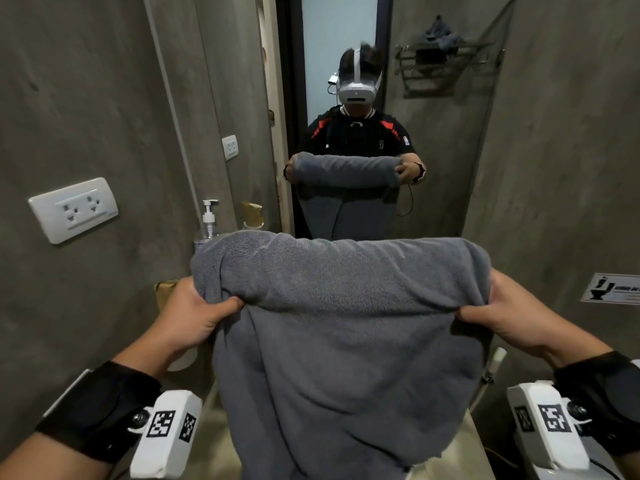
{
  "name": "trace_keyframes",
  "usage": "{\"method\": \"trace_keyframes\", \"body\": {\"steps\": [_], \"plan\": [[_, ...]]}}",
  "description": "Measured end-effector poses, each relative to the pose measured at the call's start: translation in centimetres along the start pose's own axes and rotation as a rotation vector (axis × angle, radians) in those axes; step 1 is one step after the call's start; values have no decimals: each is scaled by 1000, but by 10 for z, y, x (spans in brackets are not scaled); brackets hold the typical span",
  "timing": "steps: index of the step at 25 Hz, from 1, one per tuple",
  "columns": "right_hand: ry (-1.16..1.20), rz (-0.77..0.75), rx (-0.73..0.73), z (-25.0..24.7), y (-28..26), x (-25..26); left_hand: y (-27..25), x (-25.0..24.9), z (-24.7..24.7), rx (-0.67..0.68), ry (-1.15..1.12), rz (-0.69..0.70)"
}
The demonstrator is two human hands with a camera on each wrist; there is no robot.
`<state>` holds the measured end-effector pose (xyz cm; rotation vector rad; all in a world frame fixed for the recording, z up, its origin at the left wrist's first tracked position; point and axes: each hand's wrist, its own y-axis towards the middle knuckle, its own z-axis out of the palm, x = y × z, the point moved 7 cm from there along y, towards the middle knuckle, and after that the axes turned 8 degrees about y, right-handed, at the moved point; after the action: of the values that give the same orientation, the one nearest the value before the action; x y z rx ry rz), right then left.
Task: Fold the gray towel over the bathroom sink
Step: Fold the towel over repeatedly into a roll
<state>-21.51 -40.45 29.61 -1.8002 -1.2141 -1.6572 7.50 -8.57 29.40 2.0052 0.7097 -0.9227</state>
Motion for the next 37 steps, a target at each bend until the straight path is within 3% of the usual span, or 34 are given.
{"method": "trace_keyframes", "body": {"steps": [6, 10, 16, 22, 24, 27, 30, 37], "plan": [[15, -16, -171, -4, 4, -4, -2, 9, -9, -13, 3, -1], [46, -43, -246, -1, 4, -5, -5, 20, -9, -49, -229, -128], [147, 72, -241, 5, 3, -19, -2, 25, -13, 61, -381, -235], [99, 78, -336, -4, 4, -22, -3, 30, -11, 127, -521, -182], [34, 54, -321, -4, 6, -17, -3, 29, -9, 133, -519, -166], [130, 37, -306, 4, 7, -7, -4, 24, -4, 111, -486, -150], [262, 81, -157, 18, 0, -3, -7, 22, 2, 80, -447, -134], [-71, 63, 69, 23, -13, 1, -10, 24, 7, 82, -134, -48]]}}
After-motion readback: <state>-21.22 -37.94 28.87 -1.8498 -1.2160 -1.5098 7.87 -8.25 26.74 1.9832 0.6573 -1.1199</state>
